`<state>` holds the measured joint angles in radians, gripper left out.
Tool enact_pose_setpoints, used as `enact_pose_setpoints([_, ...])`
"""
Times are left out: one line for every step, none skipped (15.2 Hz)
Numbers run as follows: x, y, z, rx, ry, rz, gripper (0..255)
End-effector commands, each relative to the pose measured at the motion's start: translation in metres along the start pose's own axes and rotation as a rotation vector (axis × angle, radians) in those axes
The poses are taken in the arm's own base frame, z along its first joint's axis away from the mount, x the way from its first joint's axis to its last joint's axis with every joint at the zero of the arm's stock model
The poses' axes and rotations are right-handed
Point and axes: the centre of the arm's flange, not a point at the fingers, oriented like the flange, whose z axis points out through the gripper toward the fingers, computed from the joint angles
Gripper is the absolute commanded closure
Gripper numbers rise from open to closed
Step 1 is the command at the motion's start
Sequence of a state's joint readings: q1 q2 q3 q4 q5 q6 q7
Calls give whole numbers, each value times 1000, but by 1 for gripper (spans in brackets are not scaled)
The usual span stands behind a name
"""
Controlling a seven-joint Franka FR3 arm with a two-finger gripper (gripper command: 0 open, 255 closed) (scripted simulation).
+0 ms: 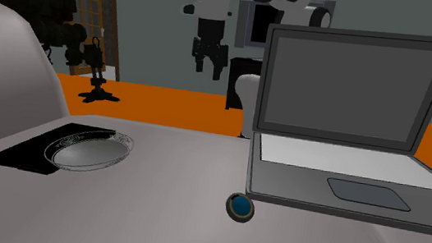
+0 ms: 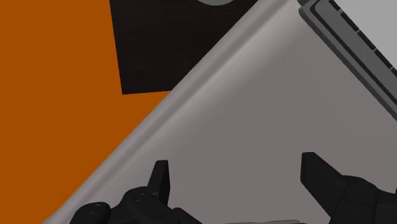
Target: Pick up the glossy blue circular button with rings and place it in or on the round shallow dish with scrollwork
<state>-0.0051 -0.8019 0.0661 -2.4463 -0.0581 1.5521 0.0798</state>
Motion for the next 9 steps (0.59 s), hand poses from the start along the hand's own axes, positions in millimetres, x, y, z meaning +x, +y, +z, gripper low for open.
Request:
enact_pose_setpoints([0,0,0,0,0,0,0])
enact_pose_setpoints([4,-11,4,4,2,4,0])
enact_pose_setpoints([8,-22,8,9,5,8,0])
enact_pose_setpoints([13,-33,12,13,7,11,0])
enact_pose_setpoints([17,-44,15,17,10,15,0])
enact_pose_setpoints([21,-55,19,21,12,19,0])
enact_pose_setpoints([26,-67,23,26,15,23,0])
enact_pose_setpoints([30,-78,26,30,17,27,0])
enact_pose_setpoints([35,-89,30,34,20,31,0])
